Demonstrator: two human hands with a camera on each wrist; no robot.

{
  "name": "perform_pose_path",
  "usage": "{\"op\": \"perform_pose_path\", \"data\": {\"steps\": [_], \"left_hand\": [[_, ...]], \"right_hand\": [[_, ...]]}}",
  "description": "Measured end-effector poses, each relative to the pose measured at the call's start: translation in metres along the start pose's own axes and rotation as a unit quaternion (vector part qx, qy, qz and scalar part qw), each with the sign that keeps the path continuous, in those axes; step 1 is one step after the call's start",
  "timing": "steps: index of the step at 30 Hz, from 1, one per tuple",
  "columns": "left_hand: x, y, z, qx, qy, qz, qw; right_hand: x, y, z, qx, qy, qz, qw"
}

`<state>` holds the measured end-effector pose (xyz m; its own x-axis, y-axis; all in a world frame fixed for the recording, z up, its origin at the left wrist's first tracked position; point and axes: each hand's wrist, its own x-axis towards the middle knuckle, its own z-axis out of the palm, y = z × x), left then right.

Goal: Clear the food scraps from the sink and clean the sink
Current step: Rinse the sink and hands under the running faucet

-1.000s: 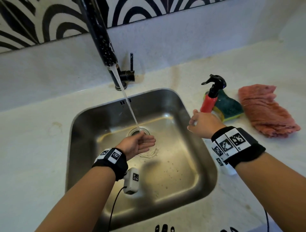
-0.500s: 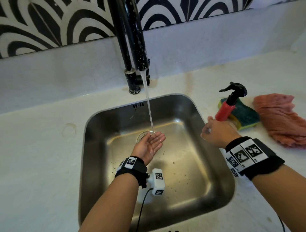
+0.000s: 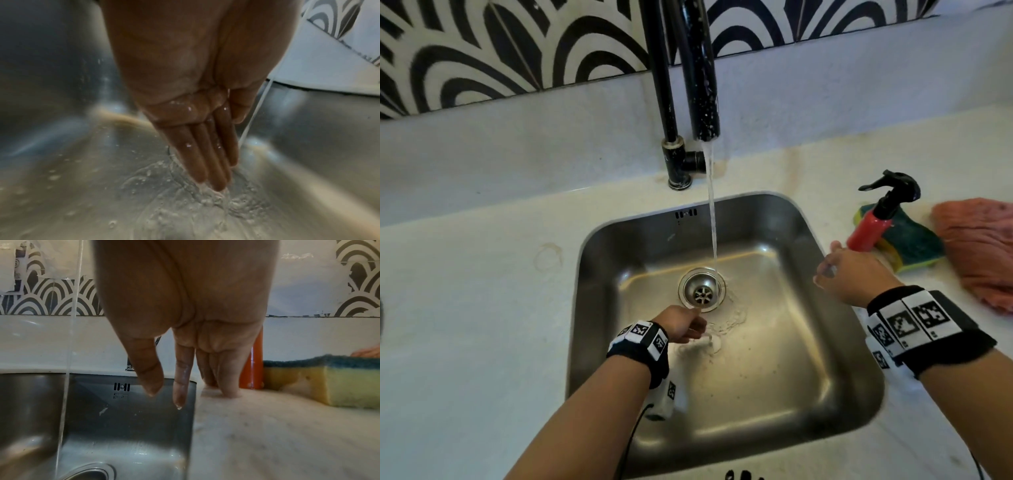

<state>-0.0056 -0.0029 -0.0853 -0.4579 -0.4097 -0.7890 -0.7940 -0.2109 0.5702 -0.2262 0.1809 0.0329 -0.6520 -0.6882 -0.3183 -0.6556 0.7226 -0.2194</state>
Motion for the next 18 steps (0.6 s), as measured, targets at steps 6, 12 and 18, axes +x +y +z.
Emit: {"op": "perform_pose_path", "data": {"steps": [6, 12, 18], "left_hand": [[-0.005, -0.021, -0.017, 0.178, 0.065, -0.037, 0.981], [-0.009, 0.004, -0.024, -0.031, 0.143, 0.060, 0.987], [-0.006, 0.025, -0.023, -0.006, 0.147, 0.134, 0.980]], "right_hand": [[-0.003, -0.002, -0.003, 0.010, -0.011, -0.008, 1.000], [-0.009, -0.038, 0.004, 0.110, 0.007, -0.110, 0.988], [0.019, -0.111, 0.033, 0.189, -0.089, -0.199, 0.957]]}}
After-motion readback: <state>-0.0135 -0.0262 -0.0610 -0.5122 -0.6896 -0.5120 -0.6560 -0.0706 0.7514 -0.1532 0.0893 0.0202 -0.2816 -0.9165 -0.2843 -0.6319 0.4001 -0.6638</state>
